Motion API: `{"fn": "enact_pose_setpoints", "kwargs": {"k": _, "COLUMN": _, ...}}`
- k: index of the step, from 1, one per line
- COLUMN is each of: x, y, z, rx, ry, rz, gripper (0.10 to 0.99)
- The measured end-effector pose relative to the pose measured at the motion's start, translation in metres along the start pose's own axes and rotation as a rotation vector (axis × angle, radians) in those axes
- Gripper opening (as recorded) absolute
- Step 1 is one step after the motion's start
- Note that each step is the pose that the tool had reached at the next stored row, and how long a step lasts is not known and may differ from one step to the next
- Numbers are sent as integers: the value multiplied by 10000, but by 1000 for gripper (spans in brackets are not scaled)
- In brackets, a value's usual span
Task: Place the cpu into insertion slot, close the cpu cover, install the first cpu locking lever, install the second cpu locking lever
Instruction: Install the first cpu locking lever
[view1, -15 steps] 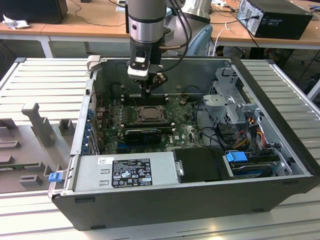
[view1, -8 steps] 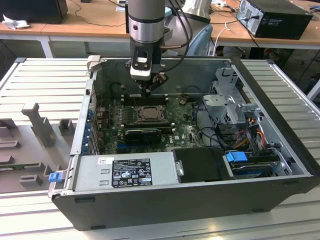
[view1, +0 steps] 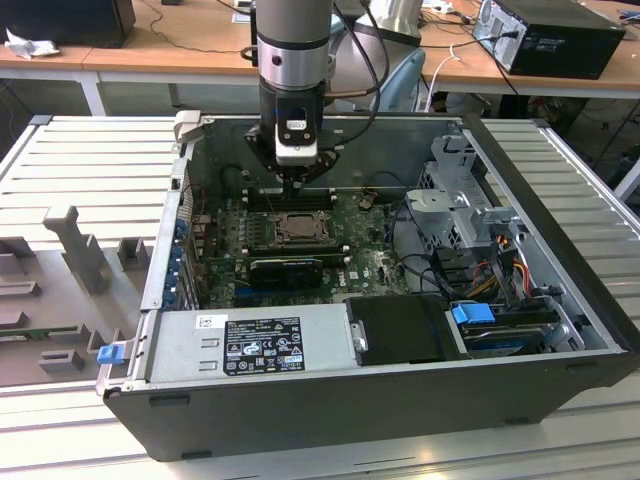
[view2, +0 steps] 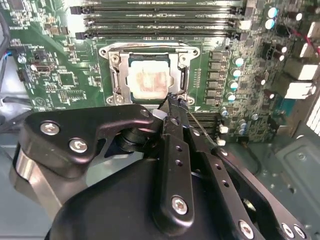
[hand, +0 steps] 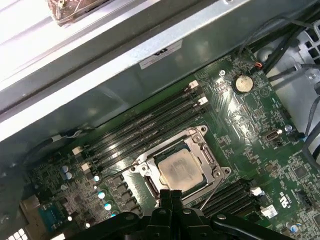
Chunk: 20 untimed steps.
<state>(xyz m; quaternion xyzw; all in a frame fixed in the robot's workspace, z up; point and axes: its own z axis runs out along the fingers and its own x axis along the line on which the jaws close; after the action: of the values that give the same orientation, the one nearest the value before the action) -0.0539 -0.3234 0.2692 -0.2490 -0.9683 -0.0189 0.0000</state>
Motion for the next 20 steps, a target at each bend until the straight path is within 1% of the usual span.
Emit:
{"fn": "enact_pose_setpoints", "kwargs": {"k": 2, "x": 0, "y": 0, "z": 0, "rx": 5, "ry": 19, "rz": -544, "gripper": 106}}
{"fn": "enact_pose_setpoints", "kwargs": {"k": 3, "x": 0, "y": 0, "z": 0, "rx": 6, "ry": 26, "rz": -733, "gripper": 106}}
{"fn": "enact_pose_setpoints", "kwargs": {"k": 10, "x": 0, "y": 0, "z": 0, "rx": 17, "ry": 69, "rz": -1905, "gripper": 106}}
{"fn": "enact_pose_setpoints", "kwargs": {"k": 16, "x": 0, "y": -1, "z": 0, "rx": 25, "ry": 99, "rz": -2713, "gripper": 106}}
{"fn": "enact_pose_setpoints", "kwargs": {"k": 20, "x": 0, "y": -1, "z": 1, "rx": 36, "ry": 144, "rz": -3937, "gripper": 106}}
